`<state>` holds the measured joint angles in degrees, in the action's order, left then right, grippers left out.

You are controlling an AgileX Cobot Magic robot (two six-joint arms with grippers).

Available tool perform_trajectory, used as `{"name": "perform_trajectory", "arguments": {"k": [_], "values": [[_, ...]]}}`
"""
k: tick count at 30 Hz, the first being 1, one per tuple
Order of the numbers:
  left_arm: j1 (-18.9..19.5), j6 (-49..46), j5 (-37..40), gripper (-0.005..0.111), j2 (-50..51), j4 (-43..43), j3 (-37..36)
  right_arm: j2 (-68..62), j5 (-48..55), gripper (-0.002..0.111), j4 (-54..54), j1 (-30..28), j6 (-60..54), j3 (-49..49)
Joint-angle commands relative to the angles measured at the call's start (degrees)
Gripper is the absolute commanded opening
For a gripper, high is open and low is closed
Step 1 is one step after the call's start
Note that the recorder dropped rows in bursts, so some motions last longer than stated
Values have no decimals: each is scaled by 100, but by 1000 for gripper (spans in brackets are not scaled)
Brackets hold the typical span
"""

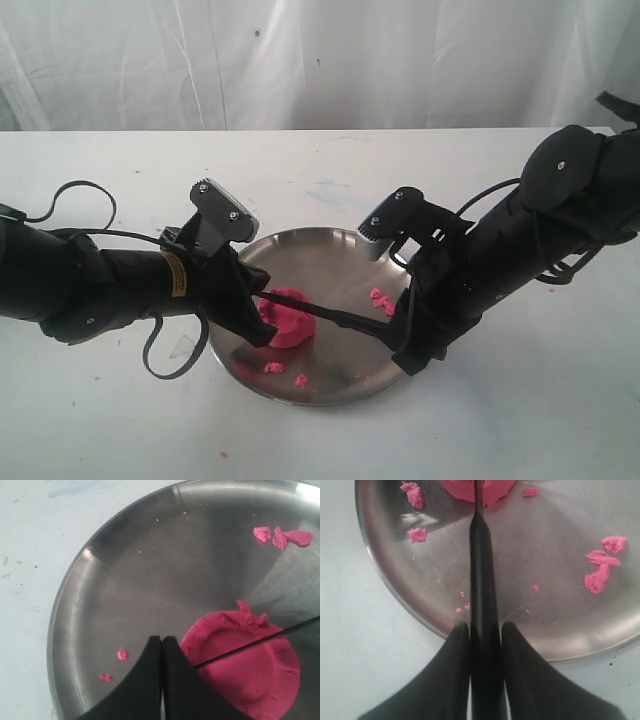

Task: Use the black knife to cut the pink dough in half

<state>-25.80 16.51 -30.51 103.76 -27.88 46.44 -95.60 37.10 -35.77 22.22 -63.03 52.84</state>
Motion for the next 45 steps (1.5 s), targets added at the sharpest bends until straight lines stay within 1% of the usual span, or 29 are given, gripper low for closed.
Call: {"name": "perform_trajectory", "arguments": {"k": [1, 14, 22, 45], "values": [[-6, 3, 191, 0, 59, -12, -35, 9, 14, 0, -38, 7, 18, -28], [-6, 3, 191, 0, 634, -12, -35, -96, -12, 0, -40, 7, 41, -28], [-6, 3, 191, 0, 646, -12, -35, -567, -161, 0, -85, 7, 100, -28], [-6, 3, 191, 0, 646, -12, -35, -560, -233, 0, -85, 7, 165, -28]]}}
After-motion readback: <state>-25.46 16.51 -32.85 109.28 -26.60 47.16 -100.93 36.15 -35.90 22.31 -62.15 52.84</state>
